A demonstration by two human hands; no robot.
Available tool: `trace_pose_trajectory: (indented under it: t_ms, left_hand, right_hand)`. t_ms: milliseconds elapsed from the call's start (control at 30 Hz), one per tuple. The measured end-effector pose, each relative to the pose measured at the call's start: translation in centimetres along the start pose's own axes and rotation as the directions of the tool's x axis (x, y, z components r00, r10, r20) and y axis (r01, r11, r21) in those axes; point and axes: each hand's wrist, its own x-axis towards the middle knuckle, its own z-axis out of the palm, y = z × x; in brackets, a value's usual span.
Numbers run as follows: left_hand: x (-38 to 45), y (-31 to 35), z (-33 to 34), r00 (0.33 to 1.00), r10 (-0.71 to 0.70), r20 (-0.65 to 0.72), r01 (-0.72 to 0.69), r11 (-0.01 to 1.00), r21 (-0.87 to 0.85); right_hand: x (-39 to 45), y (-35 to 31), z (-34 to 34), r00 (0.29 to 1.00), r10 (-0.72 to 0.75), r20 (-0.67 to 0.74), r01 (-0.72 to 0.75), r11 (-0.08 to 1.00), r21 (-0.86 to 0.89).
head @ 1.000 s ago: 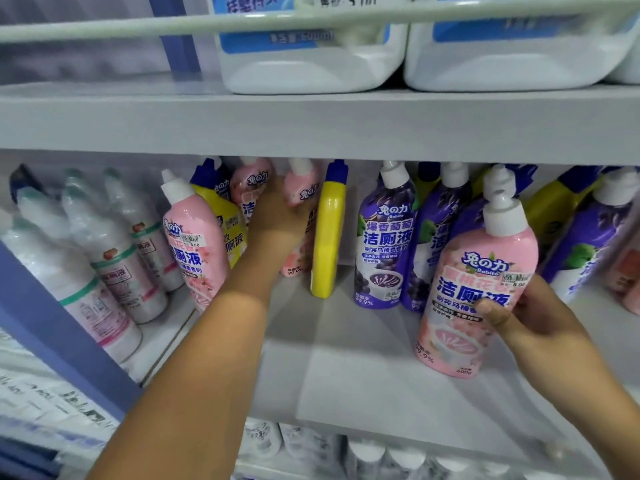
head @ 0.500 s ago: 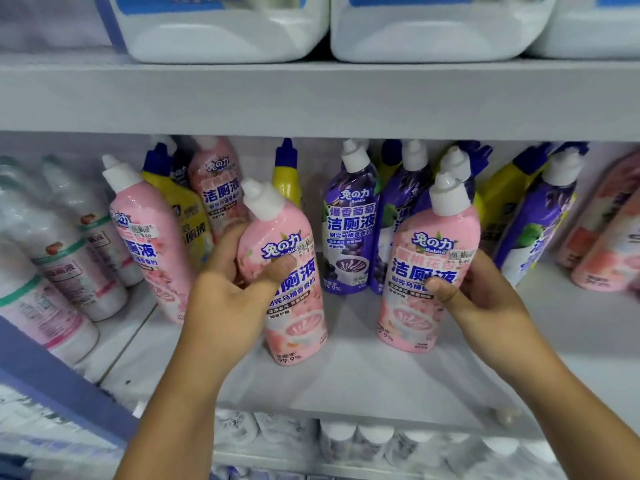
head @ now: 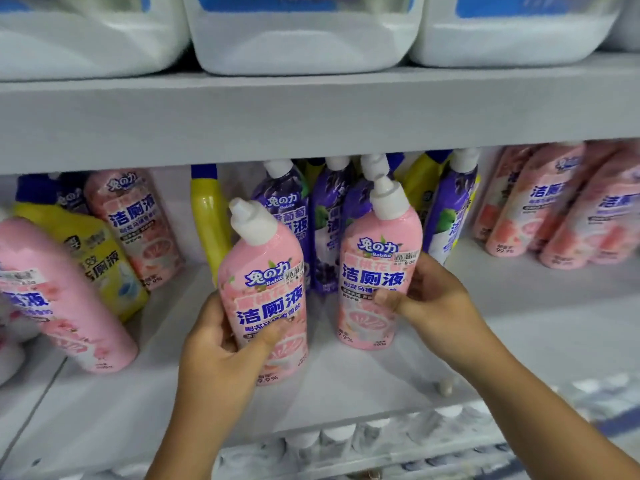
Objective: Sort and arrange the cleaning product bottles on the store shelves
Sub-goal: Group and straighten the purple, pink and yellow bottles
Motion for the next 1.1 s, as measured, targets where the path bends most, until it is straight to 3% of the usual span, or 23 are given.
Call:
trace_pose_trajectory:
  t_ms: [267, 567, 767, 1100]
  left_hand:
    - [-0.9, 1.0, 8.5, 0.985, 0.038, 0.166, -0.020, 0.994, -0.109]
    - [-4.0, 4.1, 25.7, 0.984, 0.048, 0.170, -0.025, 0.991, -0.133]
    - [-3.4, 3.3, 35.6, 0.992, 0.019, 0.126, -0.001, 0.990, -0.143]
    - [0.0, 0.7, 43.7, 0.983, 0.005, 0.182, -0.017, 0.998, 0.065]
  right_hand:
    - [-2.6, -1.0, -9.3, 0.988, -0.082, -0.128, 0.070, 0.993, -0.096]
    - [-4.1, 0.9, -27.2, 0.979, -0.091, -0.184, 0.072, 0.991, -0.112]
    - [-2.9, 2.0, -36.3, 0.964, -0.130, -0.231, 0.139, 0.990, 0.022]
    - [0.3, 4.6, -43.7, 0.924, -0.150, -0.353, 0.169, 0.985, 0.025]
